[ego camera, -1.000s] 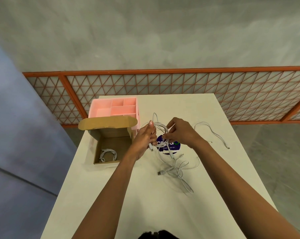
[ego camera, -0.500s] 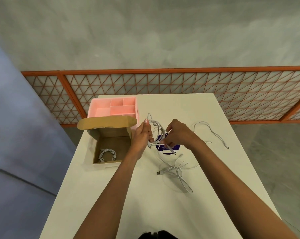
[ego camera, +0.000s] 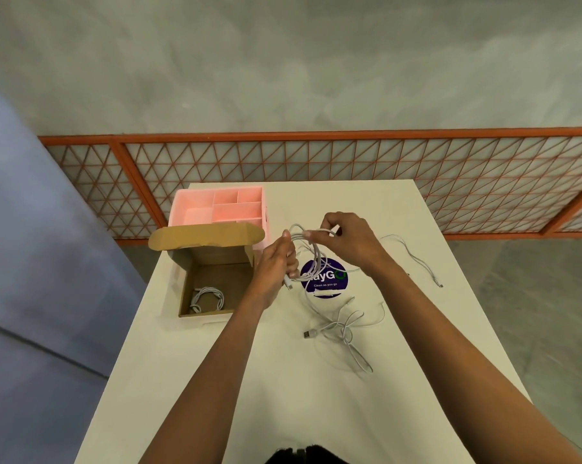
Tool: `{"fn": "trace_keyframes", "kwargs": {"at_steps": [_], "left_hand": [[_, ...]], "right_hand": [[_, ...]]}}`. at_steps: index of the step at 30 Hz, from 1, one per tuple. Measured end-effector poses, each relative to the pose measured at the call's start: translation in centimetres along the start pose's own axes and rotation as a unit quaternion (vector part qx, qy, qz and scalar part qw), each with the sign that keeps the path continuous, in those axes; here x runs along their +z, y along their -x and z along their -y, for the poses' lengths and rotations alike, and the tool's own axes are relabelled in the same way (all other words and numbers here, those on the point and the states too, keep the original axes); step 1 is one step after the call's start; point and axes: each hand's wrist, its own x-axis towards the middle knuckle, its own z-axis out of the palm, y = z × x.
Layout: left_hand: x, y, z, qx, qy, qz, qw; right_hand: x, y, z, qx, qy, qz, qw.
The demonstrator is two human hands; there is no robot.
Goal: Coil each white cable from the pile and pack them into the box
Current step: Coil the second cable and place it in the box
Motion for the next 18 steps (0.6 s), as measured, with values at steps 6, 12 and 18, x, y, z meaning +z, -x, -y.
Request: {"fn": "trace_keyframes", "kwargs": {"at_steps": [6, 12, 18], "left_hand": [[0.2, 0.2, 0.1, -0.005, -0.016, -0.01, 1.0], [0.3, 0.8, 0.9, 0.002, -0.043, -0.001, 0.999], [0.7, 1.1, 1.7, 0.034, -0.116, -0.014, 0.993]], "right_hand": [[0.9, 0.1, -0.1, -0.05, -0.009, 0.018, 0.999], [0.2, 0.1, 1.0, -0.015, -0.261, 0.121, 0.958], [-1.0, 0.1, 1.4, 0.002, -0.327, 0.136, 0.935]]}}
